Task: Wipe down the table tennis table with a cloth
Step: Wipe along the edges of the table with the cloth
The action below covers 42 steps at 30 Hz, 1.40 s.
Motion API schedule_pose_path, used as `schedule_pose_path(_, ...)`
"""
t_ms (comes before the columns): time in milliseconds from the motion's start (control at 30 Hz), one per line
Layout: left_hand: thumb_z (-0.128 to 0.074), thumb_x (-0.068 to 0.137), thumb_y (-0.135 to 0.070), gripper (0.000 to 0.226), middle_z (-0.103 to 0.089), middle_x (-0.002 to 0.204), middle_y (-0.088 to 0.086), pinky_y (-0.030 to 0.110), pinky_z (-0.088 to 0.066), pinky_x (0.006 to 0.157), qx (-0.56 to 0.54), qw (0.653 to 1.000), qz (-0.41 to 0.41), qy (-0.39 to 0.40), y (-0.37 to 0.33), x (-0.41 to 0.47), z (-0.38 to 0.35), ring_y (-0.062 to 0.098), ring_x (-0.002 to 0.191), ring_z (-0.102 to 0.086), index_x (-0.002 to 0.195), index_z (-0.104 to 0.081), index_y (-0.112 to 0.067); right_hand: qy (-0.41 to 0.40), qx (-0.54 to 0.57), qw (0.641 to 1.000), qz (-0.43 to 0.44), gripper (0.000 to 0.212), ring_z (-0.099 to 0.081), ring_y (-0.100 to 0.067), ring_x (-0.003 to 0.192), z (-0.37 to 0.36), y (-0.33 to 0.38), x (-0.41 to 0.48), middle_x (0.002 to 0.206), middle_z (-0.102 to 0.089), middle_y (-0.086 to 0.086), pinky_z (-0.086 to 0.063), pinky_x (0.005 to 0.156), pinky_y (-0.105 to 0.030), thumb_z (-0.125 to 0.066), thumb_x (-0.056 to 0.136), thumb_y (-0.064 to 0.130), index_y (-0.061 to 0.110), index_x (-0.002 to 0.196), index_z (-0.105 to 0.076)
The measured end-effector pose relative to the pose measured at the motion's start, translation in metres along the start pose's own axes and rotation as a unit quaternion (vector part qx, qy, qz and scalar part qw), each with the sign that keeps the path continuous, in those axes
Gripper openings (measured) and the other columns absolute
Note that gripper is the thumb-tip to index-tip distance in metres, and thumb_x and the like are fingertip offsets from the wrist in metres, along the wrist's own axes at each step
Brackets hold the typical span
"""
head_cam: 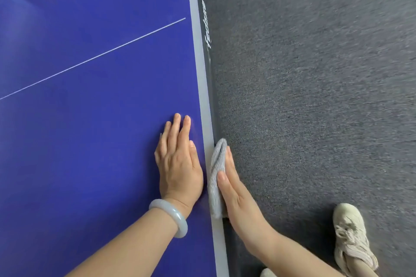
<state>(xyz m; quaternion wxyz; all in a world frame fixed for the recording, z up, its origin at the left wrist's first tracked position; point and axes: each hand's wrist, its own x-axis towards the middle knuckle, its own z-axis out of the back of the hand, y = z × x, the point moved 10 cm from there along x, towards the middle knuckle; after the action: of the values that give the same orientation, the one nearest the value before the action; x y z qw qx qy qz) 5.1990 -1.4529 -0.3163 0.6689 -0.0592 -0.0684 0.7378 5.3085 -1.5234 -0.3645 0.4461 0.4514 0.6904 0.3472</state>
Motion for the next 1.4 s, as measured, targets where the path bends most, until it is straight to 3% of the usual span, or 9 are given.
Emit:
schedule_pose_path(100,-0.026,0.100,-0.023,0.052,-0.019,0.162,-0.009,0.038,-0.014,0.118,-0.005,1.000,0.005,0.002,0.000,0.000,0.001,0.013,0.150,-0.013,0.152,-0.031,-0.027,0.000,-0.040,0.999,-0.024,0.057,0.001,0.014,0.145,-0.004,-0.014,-0.015,0.162,0.000,0.020,-0.001,0.122,-0.017,-0.032,0.102,0.029,0.030,0.151,-0.004)
schedule_pose_path(233,-0.032,0.103,-0.014,0.051,-0.018,0.162,-0.008,0.038,-0.015,0.119,0.007,1.000,0.008,0.010,0.001,0.000,0.001,0.014,0.150,-0.012,0.153,-0.030,-0.026,-0.035,-0.092,0.995,-0.001,0.055,-0.001,-0.006,0.152,0.001,0.027,0.081,0.166,-0.003,0.000,-0.003,0.125,-0.029,-0.030,0.108,0.015,0.008,0.156,-0.004)
schedule_pose_path(333,-0.028,0.103,-0.018,0.052,-0.014,0.163,-0.012,0.033,-0.011,0.116,0.009,1.000,0.010,0.024,0.000,-0.001,-0.001,0.010,0.150,-0.008,0.154,-0.026,-0.029,-0.048,-0.061,0.997,-0.020,0.054,-0.004,-0.006,0.152,0.014,0.050,0.140,0.167,-0.007,0.002,-0.004,0.124,-0.029,-0.027,0.110,0.023,0.013,0.159,-0.007)
schedule_pose_path(500,-0.025,0.103,-0.015,0.052,-0.015,0.163,-0.009,0.039,-0.015,0.121,0.012,0.999,0.018,0.032,-0.001,0.000,0.000,0.013,0.151,-0.009,0.154,-0.028,-0.026,-0.023,-0.041,0.999,-0.012,0.055,-0.003,0.004,0.150,0.002,0.015,0.052,0.164,-0.006,0.013,-0.005,0.125,-0.027,-0.029,0.107,0.026,0.021,0.156,-0.006)
schedule_pose_path(667,-0.023,0.101,-0.022,0.053,-0.017,0.162,-0.010,0.037,-0.013,0.122,-0.001,0.999,0.016,0.031,-0.003,0.000,0.002,0.012,0.150,-0.009,0.153,-0.029,-0.026,0.005,-0.045,0.998,-0.049,0.056,-0.004,0.008,0.148,-0.002,-0.011,0.004,0.161,-0.006,0.022,-0.003,0.119,-0.011,-0.031,0.104,0.028,0.028,0.153,-0.004)
schedule_pose_path(767,-0.030,0.103,-0.014,0.051,-0.016,0.163,-0.008,0.038,-0.014,0.121,0.005,0.999,0.019,0.031,0.000,0.000,0.001,0.013,0.150,-0.009,0.153,-0.028,-0.025,-0.011,-0.089,0.995,-0.036,0.054,-0.009,-0.005,0.152,0.004,0.015,0.078,0.165,-0.011,0.003,-0.008,0.124,-0.025,-0.030,0.108,0.020,0.012,0.157,-0.009)
schedule_pose_path(900,-0.027,0.102,-0.019,0.051,-0.017,0.163,-0.008,0.037,-0.016,0.121,0.020,0.999,0.007,0.024,-0.002,0.000,0.000,0.014,0.150,-0.010,0.153,-0.028,-0.024,-0.044,-0.083,0.995,-0.019,0.052,-0.010,-0.005,0.151,0.016,0.043,0.149,0.166,-0.015,0.003,-0.007,0.124,-0.028,-0.026,0.109,0.028,0.014,0.158,-0.014)
schedule_pose_path(1233,-0.021,0.099,-0.025,0.054,-0.025,0.161,-0.001,0.043,-0.021,0.120,0.031,0.999,0.004,0.016,-0.003,0.001,0.000,0.021,0.149,-0.019,0.151,-0.034,-0.021,-0.077,-0.093,0.992,-0.034,0.057,-0.015,0.004,0.148,0.000,-0.009,0.026,0.162,-0.022,0.011,-0.013,0.125,-0.037,-0.031,0.103,0.044,0.025,0.156,-0.018)
schedule_pose_path(1400,-0.027,0.099,-0.019,0.053,-0.024,0.161,0.000,0.044,-0.022,0.120,0.033,0.999,-0.006,0.015,-0.001,0.000,-0.002,0.021,0.149,-0.019,0.152,-0.032,-0.020,-0.077,-0.106,0.991,-0.012,0.043,-0.045,-0.014,0.133,0.008,0.035,0.124,0.138,-0.052,-0.005,-0.030,0.118,-0.039,-0.026,0.108,0.034,0.010,0.139,-0.043)
